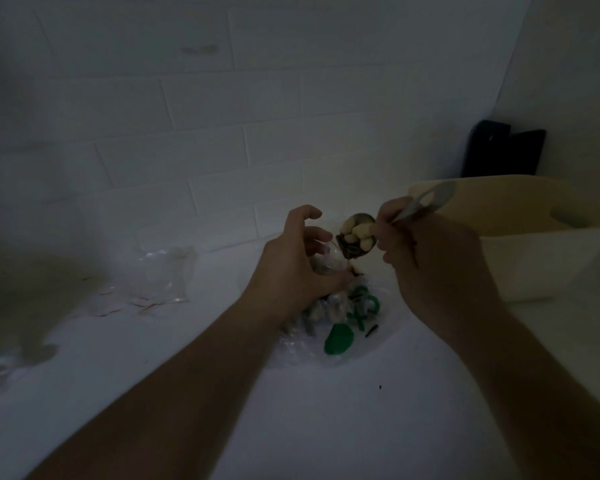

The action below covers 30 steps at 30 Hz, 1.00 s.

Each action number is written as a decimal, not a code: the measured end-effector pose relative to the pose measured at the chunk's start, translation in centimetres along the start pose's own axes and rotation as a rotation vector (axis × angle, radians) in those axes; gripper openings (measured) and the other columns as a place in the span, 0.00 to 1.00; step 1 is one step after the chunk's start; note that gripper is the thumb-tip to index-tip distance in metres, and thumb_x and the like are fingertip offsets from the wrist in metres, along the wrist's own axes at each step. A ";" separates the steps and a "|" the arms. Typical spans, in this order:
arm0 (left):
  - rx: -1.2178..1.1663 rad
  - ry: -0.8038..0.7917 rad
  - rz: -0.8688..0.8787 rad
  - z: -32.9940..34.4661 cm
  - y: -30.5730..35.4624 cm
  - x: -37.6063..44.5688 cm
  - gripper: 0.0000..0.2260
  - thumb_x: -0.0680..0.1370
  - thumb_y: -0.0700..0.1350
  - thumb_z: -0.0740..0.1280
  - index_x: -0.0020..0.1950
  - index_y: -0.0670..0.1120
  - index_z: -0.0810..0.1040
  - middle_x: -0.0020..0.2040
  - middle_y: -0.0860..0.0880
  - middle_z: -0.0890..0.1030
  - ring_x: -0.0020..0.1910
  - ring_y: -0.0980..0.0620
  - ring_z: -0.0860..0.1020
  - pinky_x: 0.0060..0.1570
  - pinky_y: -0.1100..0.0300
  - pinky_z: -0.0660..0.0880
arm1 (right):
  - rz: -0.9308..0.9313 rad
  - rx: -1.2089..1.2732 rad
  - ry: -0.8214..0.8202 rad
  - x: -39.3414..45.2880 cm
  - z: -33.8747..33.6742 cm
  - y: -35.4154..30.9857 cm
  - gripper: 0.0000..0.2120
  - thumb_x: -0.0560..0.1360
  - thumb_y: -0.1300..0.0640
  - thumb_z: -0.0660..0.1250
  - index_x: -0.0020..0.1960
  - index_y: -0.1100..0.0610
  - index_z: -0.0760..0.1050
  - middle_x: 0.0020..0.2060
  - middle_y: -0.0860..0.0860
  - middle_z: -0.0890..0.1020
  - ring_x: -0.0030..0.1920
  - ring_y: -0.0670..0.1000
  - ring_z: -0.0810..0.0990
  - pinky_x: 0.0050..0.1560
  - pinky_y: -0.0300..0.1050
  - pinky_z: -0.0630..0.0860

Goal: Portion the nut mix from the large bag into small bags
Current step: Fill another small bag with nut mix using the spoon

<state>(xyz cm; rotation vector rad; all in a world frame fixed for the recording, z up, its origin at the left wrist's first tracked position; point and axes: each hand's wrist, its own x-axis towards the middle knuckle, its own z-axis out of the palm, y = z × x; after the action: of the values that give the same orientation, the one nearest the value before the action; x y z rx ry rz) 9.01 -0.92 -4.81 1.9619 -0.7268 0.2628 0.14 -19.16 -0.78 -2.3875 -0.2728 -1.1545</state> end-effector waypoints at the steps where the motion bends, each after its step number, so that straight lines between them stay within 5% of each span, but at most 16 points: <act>1: 0.006 0.006 0.000 0.0 -0.1 0.0 0.40 0.67 0.50 0.85 0.70 0.57 0.63 0.57 0.57 0.81 0.53 0.61 0.82 0.48 0.68 0.79 | -0.027 -0.011 -0.001 0.0 0.2 0.0 0.16 0.85 0.46 0.55 0.53 0.54 0.78 0.36 0.49 0.83 0.34 0.49 0.82 0.36 0.48 0.80; 4: 0.030 0.037 0.008 0.2 -0.4 0.1 0.41 0.67 0.51 0.85 0.72 0.55 0.63 0.57 0.57 0.81 0.52 0.61 0.82 0.49 0.69 0.79 | -0.087 -0.022 -0.004 -0.1 0.4 -0.1 0.15 0.85 0.46 0.56 0.53 0.54 0.77 0.35 0.46 0.81 0.34 0.46 0.80 0.37 0.34 0.71; 10: 0.072 0.064 0.034 0.5 -1.1 0.4 0.42 0.67 0.52 0.84 0.73 0.54 0.62 0.56 0.56 0.81 0.50 0.61 0.82 0.47 0.69 0.78 | -0.108 -0.038 0.000 -0.1 0.9 -0.3 0.11 0.84 0.48 0.59 0.53 0.53 0.77 0.35 0.41 0.72 0.37 0.40 0.67 0.36 0.33 0.63; 16: 0.072 0.088 -0.006 0.7 -1.3 0.6 0.43 0.67 0.56 0.84 0.73 0.57 0.62 0.55 0.56 0.80 0.52 0.63 0.80 0.49 0.73 0.76 | -0.135 -0.039 -0.011 -0.3 0.9 -0.4 0.11 0.84 0.48 0.57 0.52 0.52 0.76 0.35 0.42 0.71 0.37 0.42 0.65 0.36 0.35 0.62; 21: 0.075 0.089 -0.006 0.8 -1.4 0.6 0.42 0.67 0.55 0.84 0.73 0.56 0.62 0.55 0.56 0.81 0.49 0.64 0.81 0.48 0.72 0.77 | -0.144 -0.003 -0.001 -0.6 1.4 -0.1 0.19 0.85 0.46 0.57 0.52 0.58 0.80 0.39 0.53 0.81 0.38 0.55 0.78 0.40 0.52 0.76; 24: 0.084 0.098 -0.005 0.8 -1.5 0.6 0.42 0.67 0.56 0.84 0.73 0.55 0.62 0.55 0.55 0.82 0.49 0.62 0.82 0.49 0.68 0.79 | -0.184 -0.045 0.044 -1.0 1.6 0.3 0.24 0.86 0.44 0.54 0.52 0.60 0.81 0.40 0.55 0.83 0.40 0.58 0.81 0.43 0.53 0.76; 30: 0.068 0.098 -0.031 0.7 -1.4 0.6 0.43 0.66 0.57 0.84 0.74 0.55 0.62 0.55 0.56 0.82 0.50 0.62 0.82 0.49 0.69 0.79 | -0.228 -0.030 0.092 -1.0 1.8 0.5 0.19 0.85 0.49 0.60 0.53 0.61 0.82 0.41 0.56 0.85 0.40 0.58 0.84 0.40 0.54 0.82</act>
<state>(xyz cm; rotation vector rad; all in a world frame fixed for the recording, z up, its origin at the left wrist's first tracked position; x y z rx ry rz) 10.28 -1.25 -5.89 2.0082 -0.6308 0.3665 0.98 -18.65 -2.68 -2.3669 -0.5115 -1.3748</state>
